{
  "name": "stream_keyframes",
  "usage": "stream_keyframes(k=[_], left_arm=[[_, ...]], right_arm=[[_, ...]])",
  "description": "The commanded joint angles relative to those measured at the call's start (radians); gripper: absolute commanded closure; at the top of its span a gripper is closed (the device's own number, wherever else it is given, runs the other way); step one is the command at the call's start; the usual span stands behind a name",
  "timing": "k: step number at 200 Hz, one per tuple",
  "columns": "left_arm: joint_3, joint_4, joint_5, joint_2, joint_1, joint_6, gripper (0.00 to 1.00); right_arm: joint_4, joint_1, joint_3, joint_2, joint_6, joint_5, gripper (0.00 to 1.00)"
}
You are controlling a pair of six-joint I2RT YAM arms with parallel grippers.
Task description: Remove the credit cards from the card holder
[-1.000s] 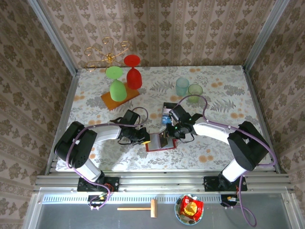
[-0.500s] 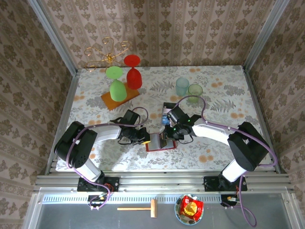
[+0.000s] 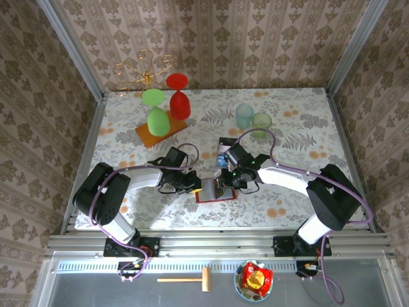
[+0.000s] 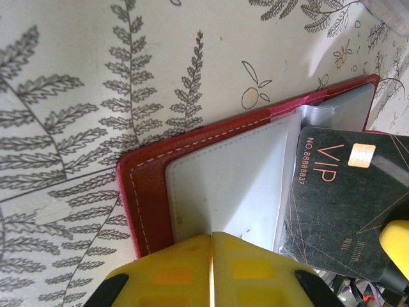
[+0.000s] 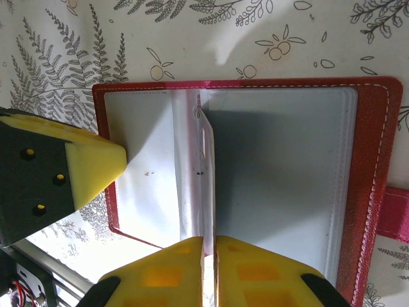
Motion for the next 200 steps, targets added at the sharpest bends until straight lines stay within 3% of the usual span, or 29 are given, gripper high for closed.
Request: stream_keyframes(k=[1, 61, 116, 200], left_arm=[[-0.011, -0.005, -0.005, 0.014, -0.001, -0.016, 0.90], [-0.007, -0.011, -0.008, 0.010, 0.000, -0.010, 0.90], [0.005, -0.027, -0.003, 0.010, 0.009, 0.011, 0.89], [0.032, -0.053, 0.015, 0.000, 0.025, 0.036, 0.86]], right_arm=[[-0.040, 0.006, 0.015, -0.030, 0.013, 0.034, 0.89], [-0.064, 0.004, 0.031, -0.066, -0.007, 0.043, 0.95], [-0.162, -0.018, 0.075, -0.121, -0.128, 0.072, 0.99], [-0.370, -0.070, 0.198, -0.171, -0.600, 0.132, 1.00]])
